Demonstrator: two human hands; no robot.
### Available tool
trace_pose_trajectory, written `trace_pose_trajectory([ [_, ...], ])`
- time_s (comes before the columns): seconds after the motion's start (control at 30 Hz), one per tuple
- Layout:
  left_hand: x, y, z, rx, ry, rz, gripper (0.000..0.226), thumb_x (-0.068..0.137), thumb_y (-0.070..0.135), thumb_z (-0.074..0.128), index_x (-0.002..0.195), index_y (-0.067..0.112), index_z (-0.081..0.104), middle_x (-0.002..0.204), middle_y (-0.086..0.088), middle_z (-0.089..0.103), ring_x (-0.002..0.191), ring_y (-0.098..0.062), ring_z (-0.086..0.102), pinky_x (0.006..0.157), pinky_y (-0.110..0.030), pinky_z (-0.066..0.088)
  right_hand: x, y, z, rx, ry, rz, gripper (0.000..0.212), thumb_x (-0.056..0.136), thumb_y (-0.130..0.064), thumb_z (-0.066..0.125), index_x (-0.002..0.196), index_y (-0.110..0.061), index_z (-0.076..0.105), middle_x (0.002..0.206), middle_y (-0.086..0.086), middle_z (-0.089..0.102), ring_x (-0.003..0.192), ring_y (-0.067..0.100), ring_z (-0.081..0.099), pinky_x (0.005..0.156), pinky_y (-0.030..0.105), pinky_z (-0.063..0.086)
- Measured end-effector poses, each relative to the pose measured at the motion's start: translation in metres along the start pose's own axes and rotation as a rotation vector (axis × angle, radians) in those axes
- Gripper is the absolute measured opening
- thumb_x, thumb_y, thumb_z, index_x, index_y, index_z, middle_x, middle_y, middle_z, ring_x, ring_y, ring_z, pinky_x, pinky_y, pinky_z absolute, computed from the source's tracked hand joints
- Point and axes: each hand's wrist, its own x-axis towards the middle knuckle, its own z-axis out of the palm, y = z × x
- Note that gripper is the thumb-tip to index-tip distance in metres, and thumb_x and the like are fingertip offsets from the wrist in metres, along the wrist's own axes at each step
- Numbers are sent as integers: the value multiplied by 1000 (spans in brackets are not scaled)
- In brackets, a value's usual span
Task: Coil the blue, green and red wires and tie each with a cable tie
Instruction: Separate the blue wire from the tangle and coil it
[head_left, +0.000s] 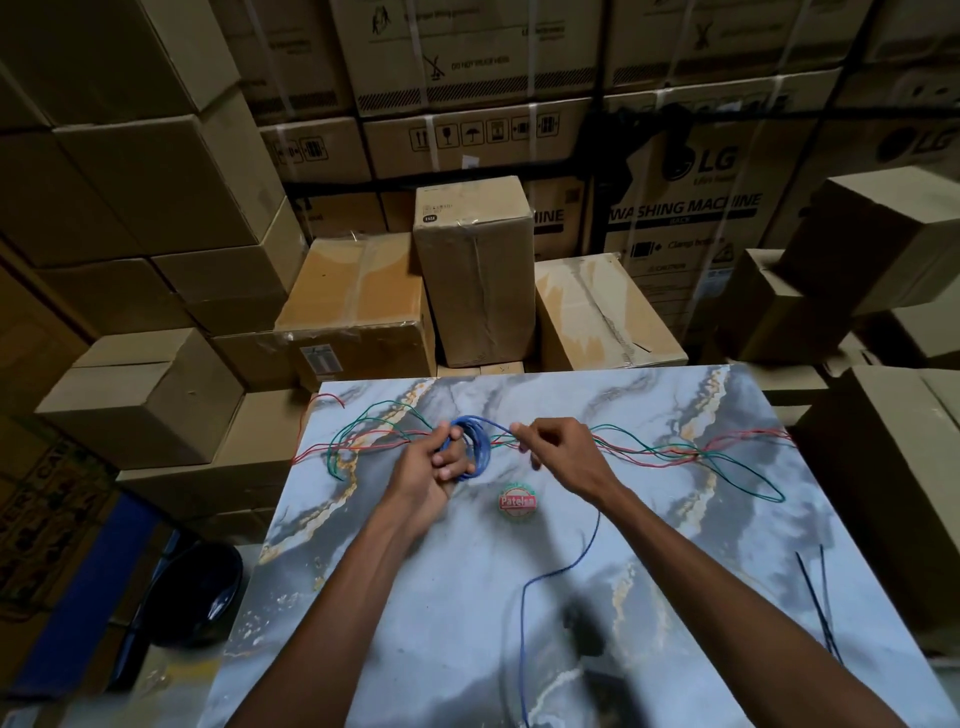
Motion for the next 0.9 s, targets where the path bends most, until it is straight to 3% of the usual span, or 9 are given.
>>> trace_pose_trajectory([
  [0.1, 1, 19, -20, -157, 18, 61, 33, 108, 24, 30, 86, 10, 49, 49, 7, 27, 39, -7, 25, 58, -22, 46, -6, 29, -18, 239, -35, 123, 27, 92, -23, 76, 74, -3, 75, 57, 2, 55, 54, 11, 45, 51, 20, 32],
  [0.17, 1, 28, -32, -234, 39, 76, 33, 108, 26, 31, 86, 11, 50, 50, 6, 28, 40, -8, 26, 63, -21, 45, -13, 48, -29, 448, -9, 285, 19, 90, -22, 77, 88, -3, 78, 63, 1, 47, 58, 14, 32, 54, 26, 18],
  [0.27, 0, 33, -42, -278, 71, 67, 32, 108, 27, 32, 86, 12, 49, 50, 6, 32, 40, -8, 29, 68, -20, 40, -23, 65, -40, 575, 24, 401, 16, 90, -20, 76, 101, -9, 80, 71, 3, 49, 61, 15, 29, 62, 34, 13],
  [0.33, 1, 30, -44, -321, 88, 54, 30, 107, 26, 34, 86, 10, 48, 50, 6, 35, 39, -8, 32, 68, -22, 39, -24, 61, -39, 455, 41, 363, 12, 91, -19, 75, 97, -10, 82, 72, 3, 56, 56, 13, 32, 55, 27, 17],
  [0.43, 3, 25, -44, -379, 96, 46, 29, 106, 26, 37, 85, 9, 49, 52, 4, 38, 41, -9, 34, 50, -16, 37, -22, 58, -31, -5, 54, 169, 9, 93, -16, 74, 90, -17, 83, 74, 0, 74, 59, 4, 58, 58, 18, 42],
  [0.5, 4, 25, -43, -387, 92, 64, 27, 105, 25, 38, 86, 9, 49, 53, 4, 40, 43, -9, 35, 46, -16, 39, -24, 59, -22, -362, -11, 40, 15, 93, -26, 69, 100, -26, 83, 84, -3, 79, 71, 8, 68, 65, 26, 49],
  [0.6, 6, 27, -40, -314, 130, 126, 26, 105, 23, 34, 89, 10, 50, 57, 3, 48, 46, -10, 41, 55, -19, 49, -32, 42, -10, -719, -218, -139, 28, 90, -35, 61, 113, -35, 79, 95, -2, 78, 92, 25, 72, 73, 33, 52],
  [0.73, 9, 28, -37, -180, 228, 165, 30, 108, 19, 28, 94, 9, 53, 77, -5, 63, 50, -13, 49, 65, -27, 49, -42, -4, 8, -722, -395, -301, 26, 92, -33, 62, 112, -35, 78, 102, -4, 75, 99, 23, 67, 74, 29, 45],
  [0.9, 11, 14, -32, 122, 303, 224, 26, 107, 10, 31, 95, 5, 53, 86, -15, 63, 61, -18, 58, 57, -24, 51, -39, -53, 9, -491, -445, -359, 19, 89, -32, 67, 101, -31, 81, 90, -10, 71, 72, 9, 55, 66, 28, 41],
])
